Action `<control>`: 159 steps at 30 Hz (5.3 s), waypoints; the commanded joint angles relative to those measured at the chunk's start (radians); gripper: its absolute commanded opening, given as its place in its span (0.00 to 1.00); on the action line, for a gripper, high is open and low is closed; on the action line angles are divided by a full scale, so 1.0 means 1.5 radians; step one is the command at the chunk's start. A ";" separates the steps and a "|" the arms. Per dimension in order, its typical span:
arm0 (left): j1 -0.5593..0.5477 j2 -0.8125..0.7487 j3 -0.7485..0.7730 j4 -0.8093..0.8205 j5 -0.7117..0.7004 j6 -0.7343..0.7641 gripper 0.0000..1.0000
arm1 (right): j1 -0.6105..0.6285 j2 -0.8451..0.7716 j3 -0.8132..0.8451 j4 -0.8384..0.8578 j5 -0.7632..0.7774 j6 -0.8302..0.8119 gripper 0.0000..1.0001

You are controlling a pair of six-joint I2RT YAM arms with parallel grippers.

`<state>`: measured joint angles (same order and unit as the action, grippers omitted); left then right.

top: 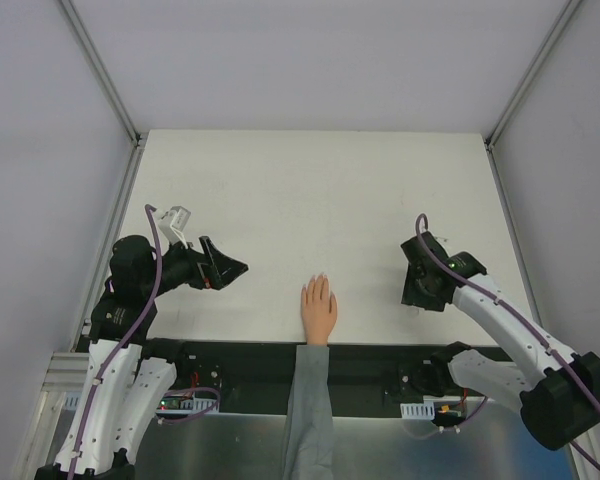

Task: Paint the nails

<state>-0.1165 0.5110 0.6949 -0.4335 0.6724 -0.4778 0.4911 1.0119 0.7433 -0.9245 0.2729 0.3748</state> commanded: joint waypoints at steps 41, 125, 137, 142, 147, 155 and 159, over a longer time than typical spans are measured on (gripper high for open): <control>0.002 0.126 0.037 0.072 0.217 0.050 0.94 | 0.154 0.133 0.260 -0.018 -0.061 -0.211 0.01; -0.279 0.138 0.002 0.287 -0.002 0.260 0.00 | 0.355 0.274 0.558 0.130 -0.208 0.018 0.59; -0.280 0.048 -0.049 0.361 -0.189 0.247 0.00 | 0.413 0.332 0.655 0.257 -0.008 0.067 0.56; -0.280 0.047 -0.051 0.362 -0.205 0.234 0.00 | 0.430 0.383 0.689 0.279 -0.006 0.046 0.52; -0.280 0.038 -0.051 0.362 -0.217 0.227 0.00 | 0.440 0.408 0.708 0.271 -0.001 0.041 0.36; -0.280 0.021 -0.055 0.362 -0.200 0.198 0.00 | 0.444 0.401 0.687 0.275 0.001 0.019 0.09; -0.280 0.005 -0.056 0.362 -0.123 0.171 0.00 | 0.442 0.361 0.603 0.312 -0.018 -0.018 0.01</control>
<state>-0.5247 0.5568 0.6064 0.0418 0.3874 -0.1551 1.1522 1.6367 1.7370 -0.5316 0.2607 0.3969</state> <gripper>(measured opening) 0.219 0.222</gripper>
